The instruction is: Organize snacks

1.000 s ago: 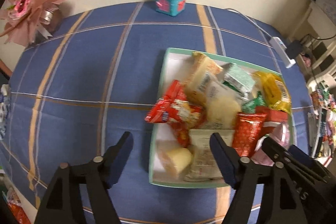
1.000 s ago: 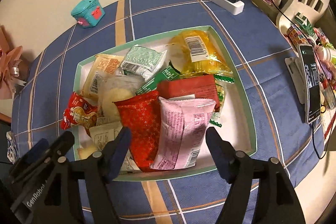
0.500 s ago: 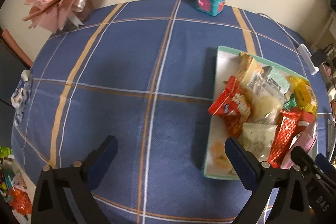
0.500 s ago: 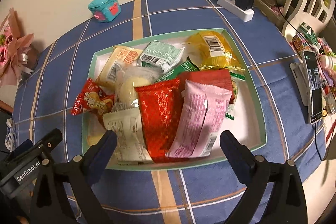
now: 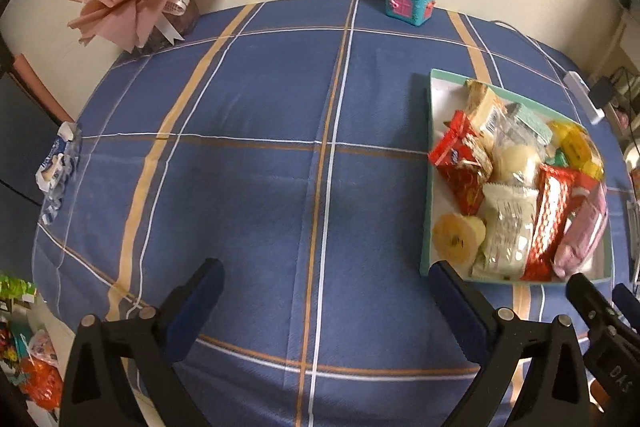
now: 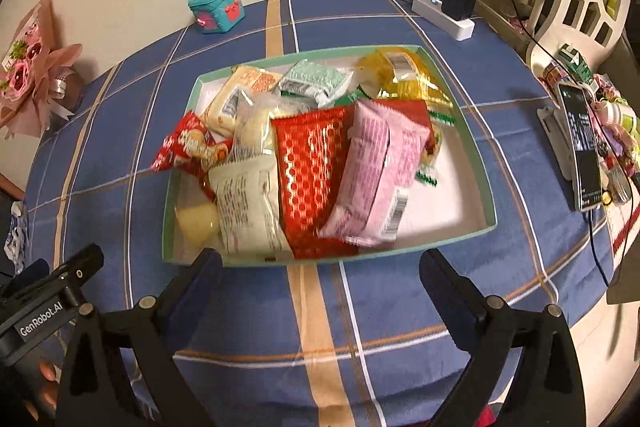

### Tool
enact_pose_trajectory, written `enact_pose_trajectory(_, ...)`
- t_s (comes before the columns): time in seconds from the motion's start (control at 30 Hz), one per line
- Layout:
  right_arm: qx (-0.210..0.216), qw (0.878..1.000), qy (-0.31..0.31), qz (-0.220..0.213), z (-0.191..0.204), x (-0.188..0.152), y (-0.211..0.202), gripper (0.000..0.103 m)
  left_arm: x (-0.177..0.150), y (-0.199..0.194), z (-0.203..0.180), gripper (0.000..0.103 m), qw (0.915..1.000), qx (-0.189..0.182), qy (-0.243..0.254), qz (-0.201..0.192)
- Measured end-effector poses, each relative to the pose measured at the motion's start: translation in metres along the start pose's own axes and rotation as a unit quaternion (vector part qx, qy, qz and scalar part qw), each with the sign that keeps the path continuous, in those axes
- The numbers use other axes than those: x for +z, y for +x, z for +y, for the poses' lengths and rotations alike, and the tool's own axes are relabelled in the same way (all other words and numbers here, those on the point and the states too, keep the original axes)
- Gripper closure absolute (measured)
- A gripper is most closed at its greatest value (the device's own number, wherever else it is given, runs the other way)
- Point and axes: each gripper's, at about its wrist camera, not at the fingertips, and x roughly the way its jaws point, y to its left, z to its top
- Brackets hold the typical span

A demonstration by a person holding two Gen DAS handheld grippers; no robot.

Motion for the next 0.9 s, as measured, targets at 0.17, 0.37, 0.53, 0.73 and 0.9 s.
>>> enact_pose_trajectory(0.17, 0.004, 1.000, 0.001, -0.001, -0.002, -0.010, -0.003, 0.004, -0.011, -0.007, -0.001, 0.000, 0.9999, -0.010, 0.013, -0.004)
enact_pose_trajectory(0.37, 0.007, 1.000, 0.000, -0.012, -0.001, -0.008, -0.008, 0.004, -0.014, -0.010, 0.001, 0.000, 0.9999, -0.008, 0.013, -0.007)
enact_pose_trajectory(0.53, 0.005, 1.000, -0.005, -0.015, 0.002, -0.007, -0.008, 0.004, -0.013, -0.013, 0.002, 0.000, 0.9998, -0.009, 0.011, -0.013)
enact_pose_trajectory(0.73, 0.005, 1.000, -0.012, -0.016, 0.005, -0.006, -0.009, 0.004, -0.012, -0.015, 0.002, 0.000, 0.9998, -0.004, 0.009, -0.017)
enact_pose_trajectory(0.9, 0.004, 1.000, -0.013, -0.017, 0.006, -0.006, -0.010, 0.004, -0.011, -0.015, 0.003, 0.000, 0.9998, 0.002, 0.004, -0.017)
